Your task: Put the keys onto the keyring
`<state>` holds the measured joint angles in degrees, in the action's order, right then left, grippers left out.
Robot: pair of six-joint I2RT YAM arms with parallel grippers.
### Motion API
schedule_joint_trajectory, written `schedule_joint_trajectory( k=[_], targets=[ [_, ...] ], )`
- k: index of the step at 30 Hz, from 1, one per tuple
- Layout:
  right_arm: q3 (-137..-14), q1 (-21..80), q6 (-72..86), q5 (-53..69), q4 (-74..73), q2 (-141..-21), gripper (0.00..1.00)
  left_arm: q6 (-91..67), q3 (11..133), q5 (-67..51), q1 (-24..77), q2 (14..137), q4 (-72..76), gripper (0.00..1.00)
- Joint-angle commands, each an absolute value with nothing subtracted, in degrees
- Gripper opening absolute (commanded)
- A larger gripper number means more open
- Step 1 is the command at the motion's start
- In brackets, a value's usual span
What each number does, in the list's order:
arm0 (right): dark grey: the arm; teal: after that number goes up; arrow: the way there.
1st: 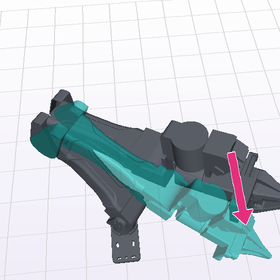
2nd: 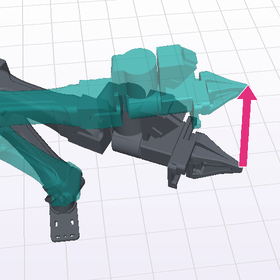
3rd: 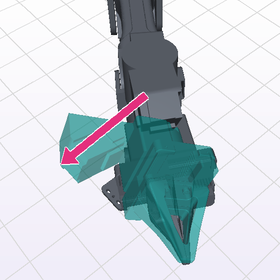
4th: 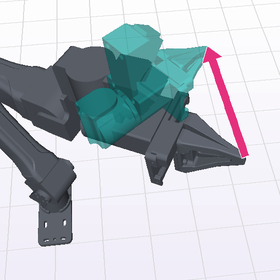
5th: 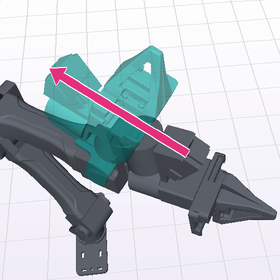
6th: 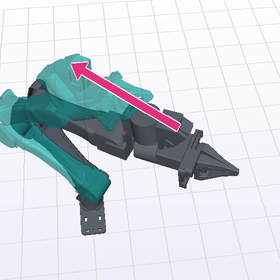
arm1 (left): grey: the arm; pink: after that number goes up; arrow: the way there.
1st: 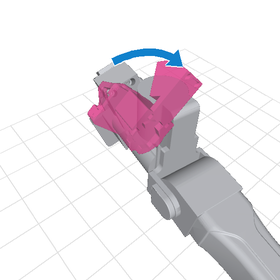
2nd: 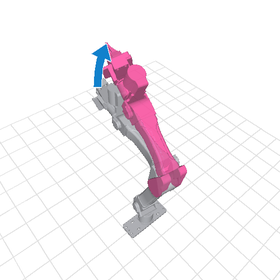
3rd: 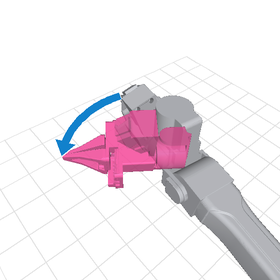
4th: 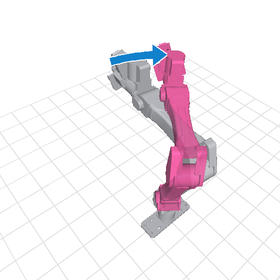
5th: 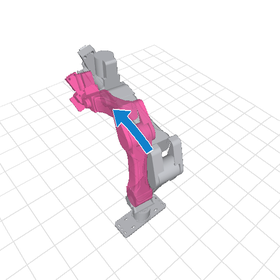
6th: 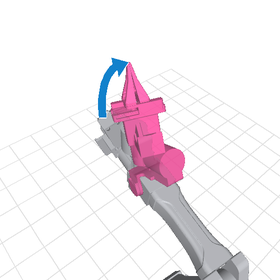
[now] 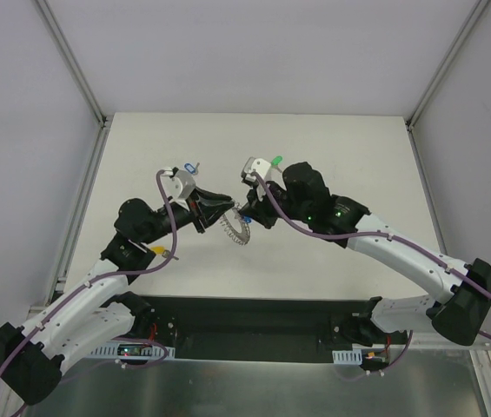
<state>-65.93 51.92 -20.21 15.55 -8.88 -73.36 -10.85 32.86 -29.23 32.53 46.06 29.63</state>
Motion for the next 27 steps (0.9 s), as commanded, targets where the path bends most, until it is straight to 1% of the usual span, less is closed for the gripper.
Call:
schedule_joint_trajectory(
  k=[1, 5, 8, 10, 15, 22, 27],
  targets=[
    [-70.31, 52.38, -28.54, 13.36, -15.02, -72.16, 0.01, -6.26, 36.63, -27.6, 32.26, 43.86, 23.77, 0.24],
    [-73.65, 52.73, -33.56, 13.1, -20.73, -72.68, 0.01, -1.76, 40.6, -28.12, 32.08, 44.38, 14.8, 0.29],
    [-75.14, 53.0, -36.2, 13.8, -23.46, -72.77, 0.01, -0.79, 44.29, -31.8, 30.94, 47.01, 9.78, 0.31],
    [-76.46, 53.26, -37.26, 14.06, -25.31, -73.3, 0.01, -1.93, 46.65, -36.27, 30.06, 49.56, 8.88, 0.32],
    [-77.87, 54.14, -39.55, 12.92, -28.56, -74.18, 0.01, -5.62, 50.71, -42.26, 28.92, 53.87, 7.21, 0.38],
    [-78.05, 54.67, -40.25, 11.6, -29.27, -74.53, 0.01, -11.24, 56.33, -46.05, 28.56, 58.09, 2.82, 0.4],
    [-78.13, 54.93, -40.61, 10.64, -29.53, -74.97, 0.01, -15.72, 57.48, -45.44, 28.57, 60.55, 0.26, 0.39]
  ],
)
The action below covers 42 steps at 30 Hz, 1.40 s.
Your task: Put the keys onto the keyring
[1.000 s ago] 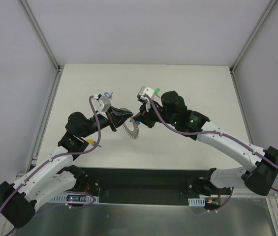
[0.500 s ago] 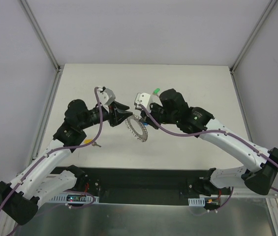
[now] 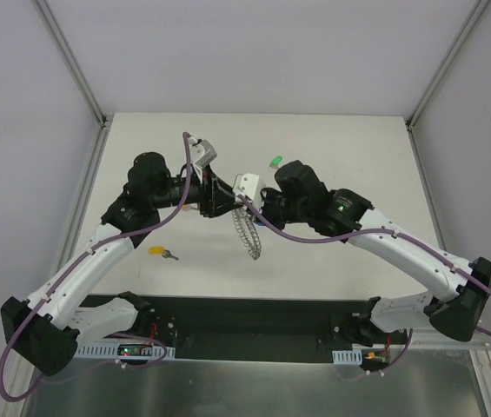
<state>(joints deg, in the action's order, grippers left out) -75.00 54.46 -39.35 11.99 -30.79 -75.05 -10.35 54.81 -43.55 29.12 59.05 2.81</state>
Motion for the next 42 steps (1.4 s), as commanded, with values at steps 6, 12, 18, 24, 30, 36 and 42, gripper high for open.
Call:
schedule_joint_trajectory(
  k=[6, 12, 18, 24, 30, 36, 42],
  targets=[
    [-78.4, 55.28, -41.04, 10.29, -29.97, -75.32, 0.01, -17.93, 57.83, -44.74, 28.65, 62.75, -2.98, 0.34],
    [-79.1, 55.63, -41.66, 10.02, -31.02, -76.46, 0.01, -16.97, 59.85, -45.97, 29.0, 64.51, -6.05, 0.34],
    [-80.07, 55.99, -42.19, 10.55, -32.17, -77.34, 0.01, -12.41, 60.91, -45.7, 29.79, 65.91, -9.57, 0.29],
    [-80.68, 56.34, -42.98, 11.25, -33.22, -77.78, 0.01, -5.63, 61.87, -47.81, 30.32, 67.93, -12.92, 0.33],
    [-81.21, 56.51, -43.77, 11.86, -34.54, -77.87, 0.01, 0.34, 63.54, -51.41, 30.06, 69.26, -13.88, 0.37],
    [-81.47, 56.69, -44.3, 12.3, -35.77, -77.78, 0.01, 8.95, 63.11, -59.23, 26.73, 69.17, -15.03, 0.38],
    [-81.48, 56.69, -44.74, 12.74, -36.3, -77.61, 0.01, 14.41, 60.56, -62.05, 26.63, 69.17, -15.47, 0.43]
  ],
)
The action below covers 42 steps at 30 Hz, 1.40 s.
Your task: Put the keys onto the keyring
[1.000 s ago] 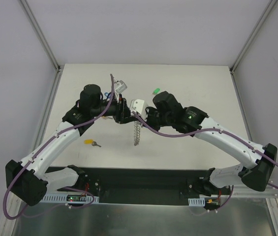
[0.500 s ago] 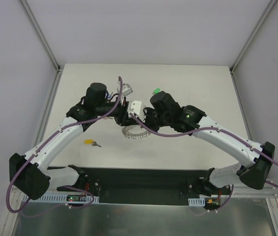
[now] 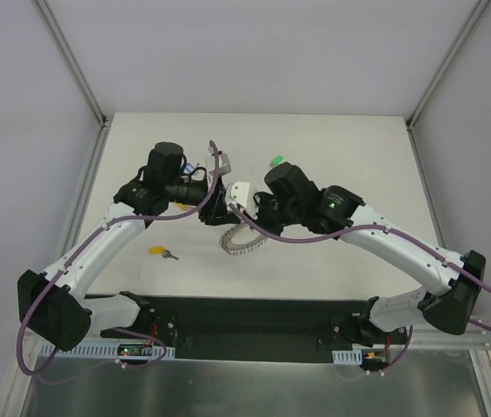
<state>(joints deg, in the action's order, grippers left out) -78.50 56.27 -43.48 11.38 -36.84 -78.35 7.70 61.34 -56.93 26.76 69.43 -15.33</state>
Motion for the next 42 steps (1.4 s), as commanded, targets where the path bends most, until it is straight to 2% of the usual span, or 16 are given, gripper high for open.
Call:
schedule_joint_trajectory(
  k=[1, 12, 17, 22, 27, 31, 36, 42],
  targets=[
    [-81.56, 56.69, -45.0, 12.92, -36.47, -77.69, 0.01, 15.37, 60.47, -62.31, 26.63, 69.0, -15.47, 0.43],
    [-82.18, 57.39, -46.32, 14.33, -37.7, -77.52, 0.01, 30.41, 59.59, -67.59, 26.63, 67.5, -15.47, 0.39],
    [-82.79, 57.83, -46.58, 14.5, -38.32, -77.26, 0.01, 31.02, 60.47, -69.87, 26.63, 69.34, -15.64, 0.25],
    [-83.06, 58.45, -47.2, 14.76, -38.76, -77.17, 0.01, 31.55, 60.64, -72.59, 26.63, 71.01, -16.17, 0.2],
    [-83.32, 58.8, -47.55, 14.77, -39.11, -77.26, 0.01, 32.6, 60.56, -73.92, 26.63, 71.72, -16.26, 0.24],
    [-83.76, 59.06, -47.9, 14.68, -39.81, -77.34, 0.01, 34.53, 59.94, -74.18, 26.63, 71.81, -16.35, 0.34],
    [-84.29, 59.5, -48.34, 14.85, -40.43, -77.26, 0.01, 35.77, 59.59, -75.32, 26.63, 72.42, -16.44, 0.37],
    [-84.81, 60.12, -48.95, 14.77, -40.96, -77.52, 0.01, 36.04, 59.77, -77.69, 26.63, 73.12, -16.7, 0.36]
  ],
)
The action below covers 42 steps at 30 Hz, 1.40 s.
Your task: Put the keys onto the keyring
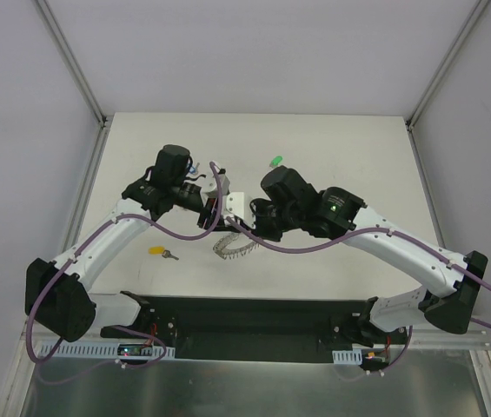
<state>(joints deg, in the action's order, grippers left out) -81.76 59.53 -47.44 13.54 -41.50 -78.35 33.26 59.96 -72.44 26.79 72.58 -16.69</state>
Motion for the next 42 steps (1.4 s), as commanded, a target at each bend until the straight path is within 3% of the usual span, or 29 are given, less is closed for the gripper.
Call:
schedule_joint_trajectory(
  k=[1, 12, 21, 26, 35, 42],
  targets=[
    [-84.99, 60.2, -49.04, 14.59, -41.13, -77.61, 0.01, 36.04, 59.77, -77.7, 26.63, 73.04, -16.7, 0.34],
    [-84.99, 60.29, -49.57, 13.71, -41.84, -78.05, 0.01, 35.42, 59.85, -77.09, 26.63, 72.33, -18.28, 0.0],
    [-82.09, 60.38, -48.43, 10.28, -41.93, -76.64, 0.01, 24.02, 64.24, -72.95, 25.75, 72.25, -18.28, 0.0],
    [-77.27, 61.08, -45.09, 9.32, -35.01, -74.8, 0.01, 16.97, 63.29, -68.39, 25.75, 68.74, -13.99, 0.0],
    [-69.26, 62.14, -37.45, 5.36, -18.39, -71.9, 0.01, -1.91, 50.9, -62.67, 25.93, 59.86, 11.49, 0.0],
    [-69.69, 62.23, -38.32, 4.05, -17.4, -71.9, 0.01, -10.72, 39.83, -54.24, 26.89, 54.24, 26.54, 0.0]
  ],
)
